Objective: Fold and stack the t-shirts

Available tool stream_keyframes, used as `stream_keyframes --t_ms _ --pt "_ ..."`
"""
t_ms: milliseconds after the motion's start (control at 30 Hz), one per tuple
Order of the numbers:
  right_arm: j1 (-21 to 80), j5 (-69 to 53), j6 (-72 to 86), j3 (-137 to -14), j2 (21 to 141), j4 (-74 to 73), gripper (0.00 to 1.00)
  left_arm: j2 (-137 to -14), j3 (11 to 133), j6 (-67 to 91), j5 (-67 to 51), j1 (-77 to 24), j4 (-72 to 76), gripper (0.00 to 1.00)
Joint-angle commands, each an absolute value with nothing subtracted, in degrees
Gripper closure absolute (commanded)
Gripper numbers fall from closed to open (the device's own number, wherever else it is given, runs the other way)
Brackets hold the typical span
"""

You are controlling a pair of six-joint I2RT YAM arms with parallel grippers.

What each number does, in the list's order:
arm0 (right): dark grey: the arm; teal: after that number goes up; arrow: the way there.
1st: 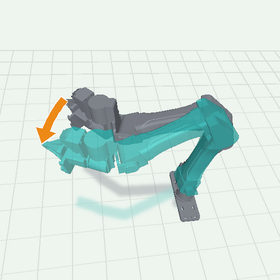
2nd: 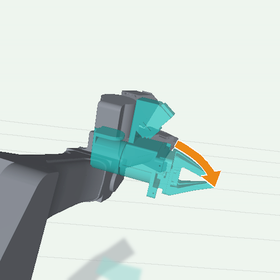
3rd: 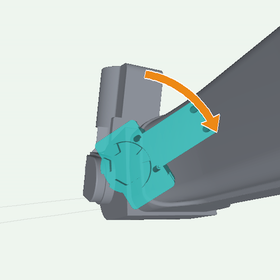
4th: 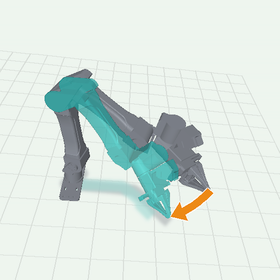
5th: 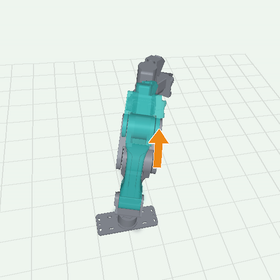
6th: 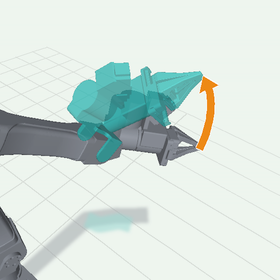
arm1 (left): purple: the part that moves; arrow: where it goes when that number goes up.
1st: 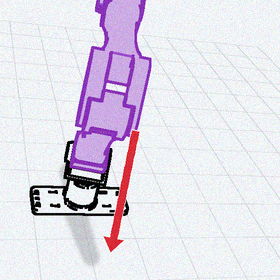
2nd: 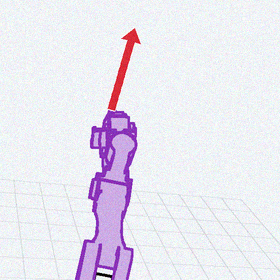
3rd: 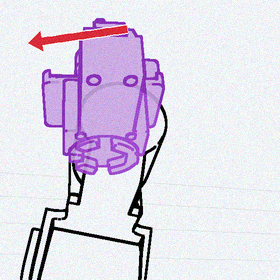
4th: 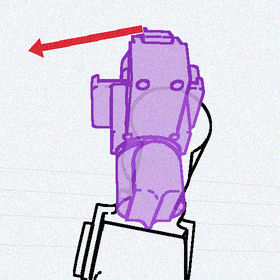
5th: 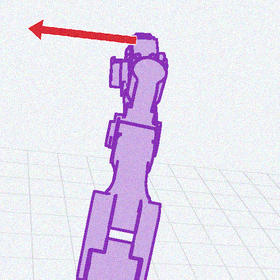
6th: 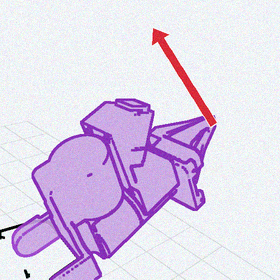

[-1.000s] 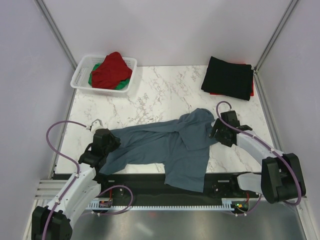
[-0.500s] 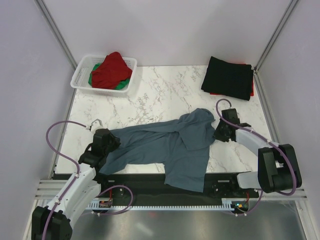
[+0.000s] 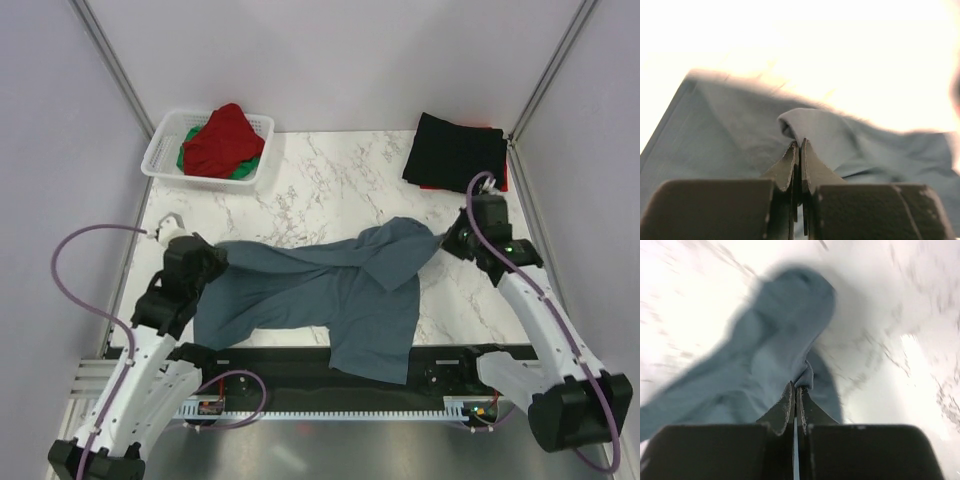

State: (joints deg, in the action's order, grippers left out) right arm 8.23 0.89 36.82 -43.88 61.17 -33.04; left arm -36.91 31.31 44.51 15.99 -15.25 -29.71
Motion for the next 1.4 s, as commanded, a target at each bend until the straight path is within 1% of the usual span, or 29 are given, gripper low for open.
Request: stream_keyframes --t_ms 0,67,100,167,200,267,300,333,367,433,467,600,633,800,967,1067,1133,1200,1300,1367 --pt "8.2 3.0 38.6 -60.0 54.1 -41.1 1.0 -33.5 45.8 41.7 18.1 -15.5 -33.1 0.98" --pt "8.2 3.5 39.4 -66.8 53.0 -45.5 1.0 -33.8 51.0 39.4 18.0 -15.5 -35.0 0.98" --pt "8.2 3.7 39.5 -73.8 52.3 -46.8 1.0 -34.5 56.2 38.5 18.1 -15.5 -36.9 0.98" --pt "8.3 5.0 40.1 -81.1 52.0 -50.4 1.0 -35.0 61.1 35.3 19.1 -15.5 -38.6 0.98" --pt "8.2 5.4 40.1 -88.3 52.0 -51.5 1.0 -35.1 65.6 34.1 19.5 -15.5 -39.1 0.98" --pt "8.2 6.4 40.2 -95.5 52.1 -53.9 1.0 -35.1 70.2 30.8 20.9 -15.5 -40.7 0.98" --pt "8.2 6.9 39.8 -102.3 52.3 -54.4 1.0 -35.0 74.5 29.8 21.2 -15.5 -41.0 0.98" --pt "8.2 7.3 39.6 -105.4 52.1 -54.7 1.0 -34.6 76.7 28.1 21.3 -15.5 -41.5 0.98" --pt "8.2 9.5 39.1 -110.8 51.9 -54.9 1.0 -34.5 78.7 27.3 21.4 -15.5 -41.7 0.98" --pt "8.2 13.0 37.7 -114.7 50.1 -54.8 1.0 -33.5 84.0 25.8 20.7 -15.5 -42.2 0.98" --pt "8.2 17.1 36.8 -117.3 49.3 -54.4 1.0 -33.1 85.4 25.6 20.2 -15.5 -42.3 0.98" --pt "8.3 21.3 31.9 -120.1 43.5 -50.8 1.0 -29.7 90.7 24.8 15.2 -15.5 -41.6 0.98" --pt "8.3 21.3 31.4 -120.5 42.6 -49.8 1.0 -29.1 91.3 24.5 12.7 -15.5 -41.1 0.98" --pt "8.3 20.0 29.2 -124.1 37.7 -42.7 1.0 -25.8 96.5 24.1 8.9 -15.5 -40.0 0.98" --pt "8.3 16.7 25.6 -133.7 38.6 -38.7 1.0 -26.5 103.5 23.6 1.8 -15.5 -40.1 0.98" --pt "8.3 16.6 24.1 -132.0 35.8 -31.7 1.0 -28.6 110.7 23.6 0.3 -15.5 -40.7 0.98" --pt "8.3 17.0 22.6 -132.4 35.9 -29.5 1.0 -30.8 113.8 23.2 -0.9 -15.5 -42.0 0.98" --pt "8.4 15.9 21.5 -135.3 38.4 -29.2 1.0 -32.7 117.1 23.6 -0.2 -15.5 -43.1 0.98" --pt "8.9 13.7 22.6 -137.2 44.1 -31.5 1.0 -38.3 121.2 26.4 6.8 -16.2 -49.2 0.98" --pt "9.4 13.4 23.4 -135.3 48.7 -35.4 1.0 -42.3 121.4 27.6 10.9 -17.0 -53.1 0.98"
